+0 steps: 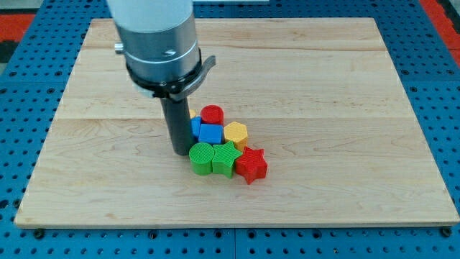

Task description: Separate blue cube with yellow hexagon from group of blocks

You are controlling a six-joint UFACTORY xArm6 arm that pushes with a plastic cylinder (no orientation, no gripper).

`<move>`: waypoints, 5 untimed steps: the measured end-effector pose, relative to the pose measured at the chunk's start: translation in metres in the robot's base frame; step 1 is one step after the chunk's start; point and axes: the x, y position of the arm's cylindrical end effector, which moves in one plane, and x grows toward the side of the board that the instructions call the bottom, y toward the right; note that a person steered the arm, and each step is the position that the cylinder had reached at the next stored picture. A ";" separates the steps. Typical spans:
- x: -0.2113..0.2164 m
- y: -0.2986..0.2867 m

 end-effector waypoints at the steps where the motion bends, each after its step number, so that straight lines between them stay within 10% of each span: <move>1: -0.019 0.026; 5: -0.037 0.163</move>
